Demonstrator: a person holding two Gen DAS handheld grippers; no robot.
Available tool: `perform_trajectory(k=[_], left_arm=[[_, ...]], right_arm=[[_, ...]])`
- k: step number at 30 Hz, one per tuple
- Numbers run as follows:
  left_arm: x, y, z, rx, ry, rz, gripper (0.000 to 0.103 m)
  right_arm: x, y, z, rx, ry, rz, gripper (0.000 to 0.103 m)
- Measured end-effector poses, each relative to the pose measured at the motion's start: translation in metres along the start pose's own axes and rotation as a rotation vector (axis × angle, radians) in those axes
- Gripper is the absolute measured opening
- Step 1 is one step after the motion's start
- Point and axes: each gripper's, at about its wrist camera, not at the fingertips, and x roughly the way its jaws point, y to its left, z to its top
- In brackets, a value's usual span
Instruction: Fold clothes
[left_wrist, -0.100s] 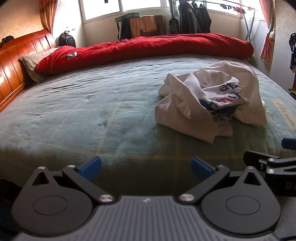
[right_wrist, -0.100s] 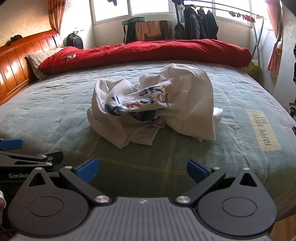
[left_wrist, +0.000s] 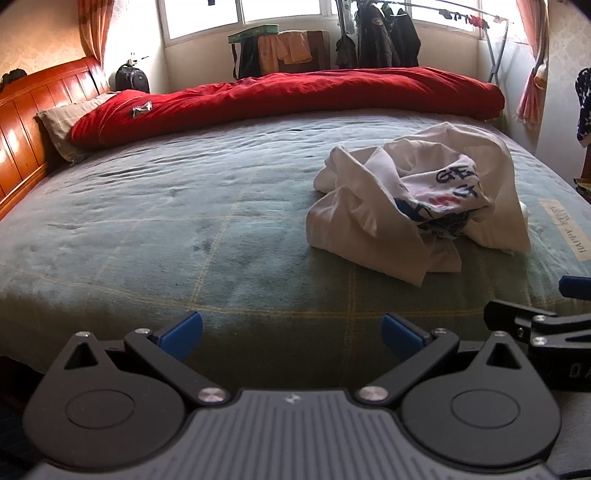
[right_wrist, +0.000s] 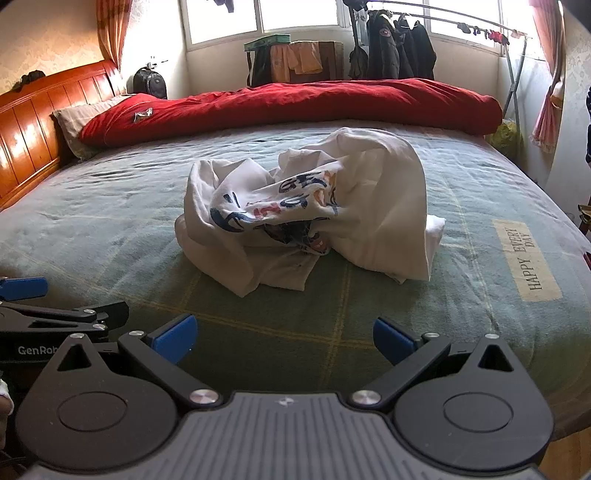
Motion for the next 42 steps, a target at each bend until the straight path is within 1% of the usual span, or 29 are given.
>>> perform_trajectory(k=[8,11,18,31,42], left_arm=[[-0.001,-0.008,-0.002,0.010,-0.007,0.014,0.102],[-0.001,-0.004,0.002,0.000,-0.004,0.007,0.102],[-0.001,-0.004,-0.001,-0.010,-0.009,0.014,0.102],[0.003,0.002,0.002,-0.025,0.006,0.001,0.102],[0.003,0.007,0.001,-0.027,0.003,-0.006,0.102]], right_arm=[[-0.001,-0.001,-0.001,0.001,-0.002,0.009,0.103],[0.000,-0.001,0.002,-0.001,0.000,0.008,0.103],[-0.002,-0.001,0.000,0.005,-0.008,0.006,0.103],[-0.001,-0.001,0.001,0.007,-0.008,0.007,0.103],[0.000,-0.001,0.000,0.006,-0.008,0.009,0.103]])
